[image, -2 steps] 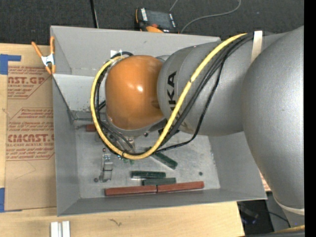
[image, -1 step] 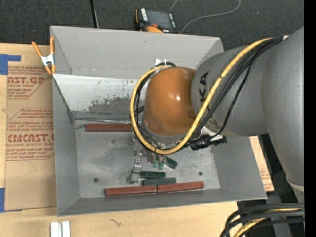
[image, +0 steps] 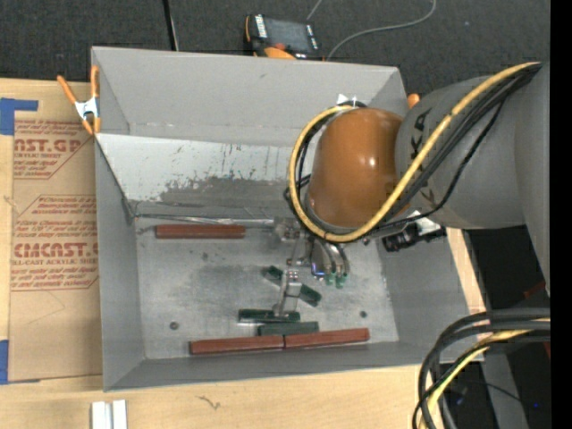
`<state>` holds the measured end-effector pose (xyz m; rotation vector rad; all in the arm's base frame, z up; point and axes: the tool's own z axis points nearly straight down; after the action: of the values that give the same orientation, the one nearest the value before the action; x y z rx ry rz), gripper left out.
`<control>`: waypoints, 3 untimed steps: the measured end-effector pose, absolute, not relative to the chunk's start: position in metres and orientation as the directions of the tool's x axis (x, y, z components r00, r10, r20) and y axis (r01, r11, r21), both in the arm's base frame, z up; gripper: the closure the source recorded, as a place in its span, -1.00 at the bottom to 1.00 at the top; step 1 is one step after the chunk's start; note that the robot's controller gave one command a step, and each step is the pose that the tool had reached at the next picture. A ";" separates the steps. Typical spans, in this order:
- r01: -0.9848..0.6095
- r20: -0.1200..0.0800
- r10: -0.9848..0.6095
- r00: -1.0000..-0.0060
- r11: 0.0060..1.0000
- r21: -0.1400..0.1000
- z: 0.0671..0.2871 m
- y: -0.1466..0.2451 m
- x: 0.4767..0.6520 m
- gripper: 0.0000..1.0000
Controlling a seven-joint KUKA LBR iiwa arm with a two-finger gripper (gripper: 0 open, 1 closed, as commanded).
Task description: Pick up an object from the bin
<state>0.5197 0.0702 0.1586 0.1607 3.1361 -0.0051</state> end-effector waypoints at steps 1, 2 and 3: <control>0.056 0.006 0.056 -0.998 0.998 -0.001 0.066 0.058 0.535 -1.00; -0.026 -0.003 -0.026 -1.000 1.000 0.000 0.071 0.006 0.575 -1.00; -0.283 0.001 -0.283 -0.959 0.959 0.001 0.070 0.027 0.509 -1.00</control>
Offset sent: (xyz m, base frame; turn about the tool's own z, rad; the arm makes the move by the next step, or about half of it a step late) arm 0.0163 -0.0121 -0.0886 -0.0466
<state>0.5094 0.0271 0.0697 -0.4500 3.1102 0.0015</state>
